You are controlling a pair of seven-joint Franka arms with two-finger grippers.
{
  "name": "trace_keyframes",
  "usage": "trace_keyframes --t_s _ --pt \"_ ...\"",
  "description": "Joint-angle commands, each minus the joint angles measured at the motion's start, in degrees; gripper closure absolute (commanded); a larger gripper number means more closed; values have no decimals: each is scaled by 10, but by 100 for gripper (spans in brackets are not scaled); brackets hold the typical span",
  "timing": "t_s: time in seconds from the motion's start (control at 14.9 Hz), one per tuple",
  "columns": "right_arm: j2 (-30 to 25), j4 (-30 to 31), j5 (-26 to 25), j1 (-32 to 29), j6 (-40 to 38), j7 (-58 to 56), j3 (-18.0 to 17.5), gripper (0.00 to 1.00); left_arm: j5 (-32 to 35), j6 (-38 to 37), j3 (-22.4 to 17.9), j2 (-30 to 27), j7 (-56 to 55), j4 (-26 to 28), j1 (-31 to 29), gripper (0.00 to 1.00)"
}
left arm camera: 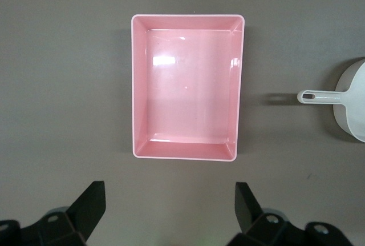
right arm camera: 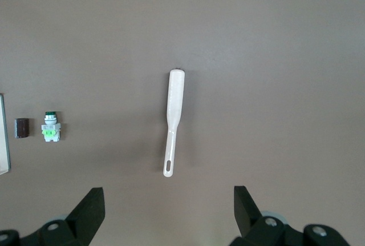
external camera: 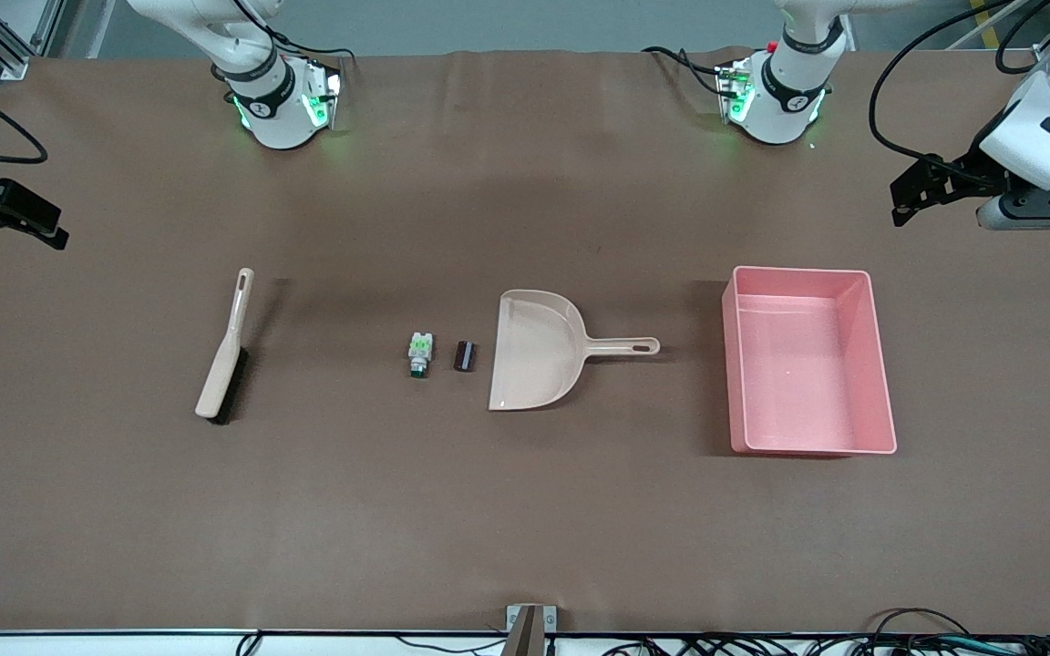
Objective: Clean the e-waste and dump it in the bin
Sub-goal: 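Reach the left gripper to the dustpan handle while the right gripper reaches the brush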
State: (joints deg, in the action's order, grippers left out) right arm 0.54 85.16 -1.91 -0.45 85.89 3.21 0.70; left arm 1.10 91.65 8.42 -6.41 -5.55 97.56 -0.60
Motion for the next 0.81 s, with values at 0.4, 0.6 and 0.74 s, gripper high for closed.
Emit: trace_keyframes --t_s 0.4,0.6,0.74 --pt "-6 15 1 -10 -10 -6 6 0 14 4 23 42 5 -26 21 0" --pt "-6 47 6 -17 17 -7 7 0 14 54 68 86 6 -23 29 0" --pt "-6 68 7 -17 24 -6 7 0 15 77 113 127 7 -22 29 0"
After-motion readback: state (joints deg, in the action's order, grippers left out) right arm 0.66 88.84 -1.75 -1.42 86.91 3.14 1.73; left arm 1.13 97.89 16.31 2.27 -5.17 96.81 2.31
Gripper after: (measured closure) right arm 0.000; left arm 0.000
